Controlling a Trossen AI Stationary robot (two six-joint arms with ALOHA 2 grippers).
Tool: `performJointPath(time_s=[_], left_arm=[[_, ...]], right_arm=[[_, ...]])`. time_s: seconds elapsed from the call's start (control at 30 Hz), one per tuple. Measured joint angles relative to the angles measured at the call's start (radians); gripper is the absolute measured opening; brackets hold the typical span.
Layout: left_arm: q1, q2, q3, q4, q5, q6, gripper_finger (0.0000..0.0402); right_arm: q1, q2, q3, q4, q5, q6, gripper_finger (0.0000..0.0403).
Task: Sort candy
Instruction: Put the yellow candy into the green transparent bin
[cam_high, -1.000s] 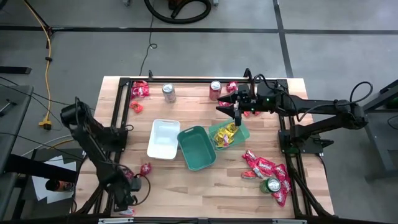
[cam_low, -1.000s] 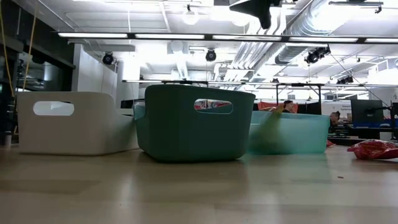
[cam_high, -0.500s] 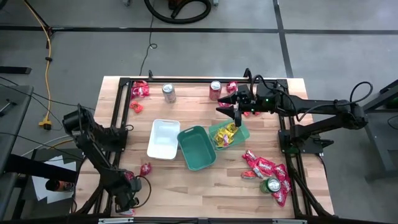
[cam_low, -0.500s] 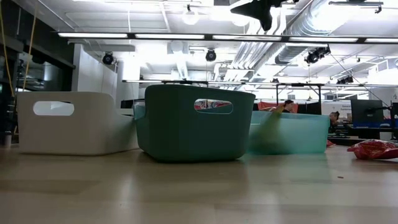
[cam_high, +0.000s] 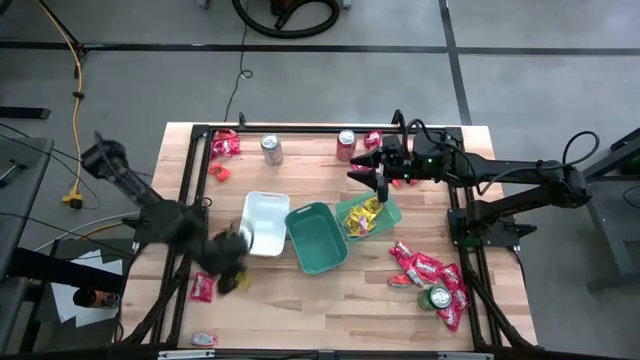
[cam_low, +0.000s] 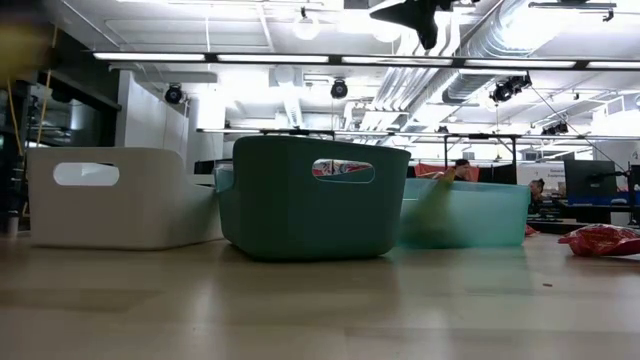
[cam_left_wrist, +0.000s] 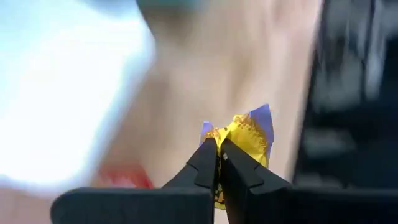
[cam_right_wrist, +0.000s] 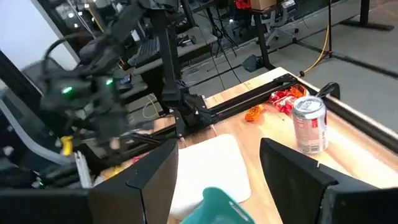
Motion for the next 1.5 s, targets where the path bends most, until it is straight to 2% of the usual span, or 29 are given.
performJointPath(time_s=[0.13, 0.23, 0.33, 0.43, 0.6, 0.8, 0.9, 1.07, 1.27, 1.5], left_arm=[[0.276, -0.043, 0.0, 0.165, -0.105, 0.345, 0.0], [0.464, 0.0, 0.0, 0.415, -0.105, 0.57, 0.0], [0.583, 0.092, 0.0, 0.687, -0.06, 0.679, 0.0], [0.632, 0.206, 0.001, 0.88, 0.008, 0.77, 0.0], [0.657, 0.423, 0.0, 1.16, 0.075, 0.812, 0.0], [0.666, 0.621, 0.002, 1.507, 0.077, 0.835, 0.0], [0.668, 0.685, 0.038, 1.541, 0.084, 0.834, 0.0001], [0.666, 0.756, 0.141, 1.484, 0.101, 0.904, 0.0021], [0.668, 0.764, 0.243, 1.266, 0.088, 0.99, 0.0097], [0.667, 0.764, 0.293, 1.191, 0.073, 0.948, 0.0186]], right_arm=[[0.006, 0.0, 0.0, 0.041, -0.019, 0.026, 0.0222], [0.014, 0.0, 0.0, 0.119, -0.019, 0.024, 0.0222], [0.015, 0.0, 0.0, 0.212, -0.019, 0.024, 0.0222], [0.015, 0.0, 0.0, 0.279, -0.019, 0.024, 0.0222], [0.015, 0.0, 0.0, 0.313, -0.019, 0.023, 0.0222], [0.015, 0.0, 0.0, 0.313, -0.019, 0.023, 0.0222], [0.015, 0.0, 0.0, 0.313, -0.019, 0.023, 0.0222], [0.015, 0.0, 0.0, 0.313, -0.019, 0.023, 0.0222], [0.015, 0.0, 0.0, 0.313, -0.018, 0.023, 0.0222], [0.015, 0.0, 0.0, 0.313, -0.019, 0.012, 0.0222]])
